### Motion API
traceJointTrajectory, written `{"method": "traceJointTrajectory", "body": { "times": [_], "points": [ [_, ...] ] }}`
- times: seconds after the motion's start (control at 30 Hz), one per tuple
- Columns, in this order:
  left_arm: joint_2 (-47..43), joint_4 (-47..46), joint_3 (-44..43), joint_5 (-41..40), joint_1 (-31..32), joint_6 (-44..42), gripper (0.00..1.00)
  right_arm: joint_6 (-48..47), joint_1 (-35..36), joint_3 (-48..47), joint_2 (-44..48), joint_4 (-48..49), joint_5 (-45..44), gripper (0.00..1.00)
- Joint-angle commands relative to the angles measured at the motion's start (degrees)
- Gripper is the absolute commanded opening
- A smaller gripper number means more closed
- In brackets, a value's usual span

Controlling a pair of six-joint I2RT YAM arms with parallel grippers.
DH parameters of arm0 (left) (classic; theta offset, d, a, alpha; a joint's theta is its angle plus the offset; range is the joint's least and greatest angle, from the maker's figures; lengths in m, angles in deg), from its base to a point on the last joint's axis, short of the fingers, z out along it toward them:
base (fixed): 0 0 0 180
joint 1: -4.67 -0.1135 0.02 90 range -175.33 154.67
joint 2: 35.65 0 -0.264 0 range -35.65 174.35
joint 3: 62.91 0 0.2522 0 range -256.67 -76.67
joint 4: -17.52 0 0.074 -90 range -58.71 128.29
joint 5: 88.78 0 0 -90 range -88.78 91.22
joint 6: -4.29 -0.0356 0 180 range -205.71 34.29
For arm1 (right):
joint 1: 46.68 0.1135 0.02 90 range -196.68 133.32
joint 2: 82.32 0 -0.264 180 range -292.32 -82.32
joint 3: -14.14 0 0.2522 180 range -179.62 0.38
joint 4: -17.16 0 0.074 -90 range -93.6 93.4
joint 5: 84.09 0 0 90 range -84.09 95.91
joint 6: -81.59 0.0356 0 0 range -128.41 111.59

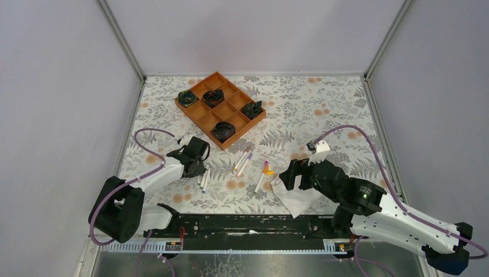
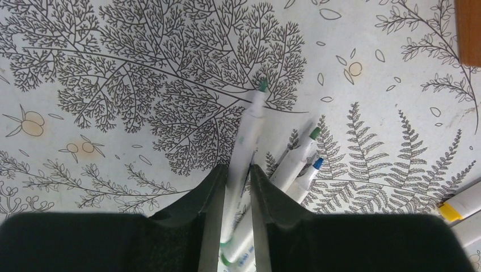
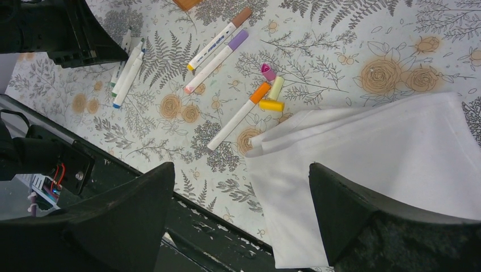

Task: Insert the pens into the pen caps
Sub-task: Pick up the pen from the center of the board.

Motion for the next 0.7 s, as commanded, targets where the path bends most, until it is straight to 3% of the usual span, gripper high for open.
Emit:
{"method": "traceJointTrajectory", "body": {
  "times": [0.0,0.23,0.5,0.67],
  "points": [
    [1.1,-1.6,-1.1,-0.6,-0.4,-0.9,0.18,0.9,-0.3,-0.1,-0.1,2.8,0.7,0.93],
    [1.3,-1.9,-1.7,-0.1,-0.5,-2.1,0.0,1.0,-0.3,-0.2,-0.2,2.9,0.8,0.93],
    [-6.6,-1.0,-5.1,0.7,-0.3,-6.8,0.0,1.3,-0.3,-0.7,-0.4,4.0,1.5,0.93],
    [-16.0,-5.4,-5.8,9.9,2.0,-12.1,0.0,2.0,-0.3,-0.5,-0.5,6.7,2.3,0.93]
  ]
}}
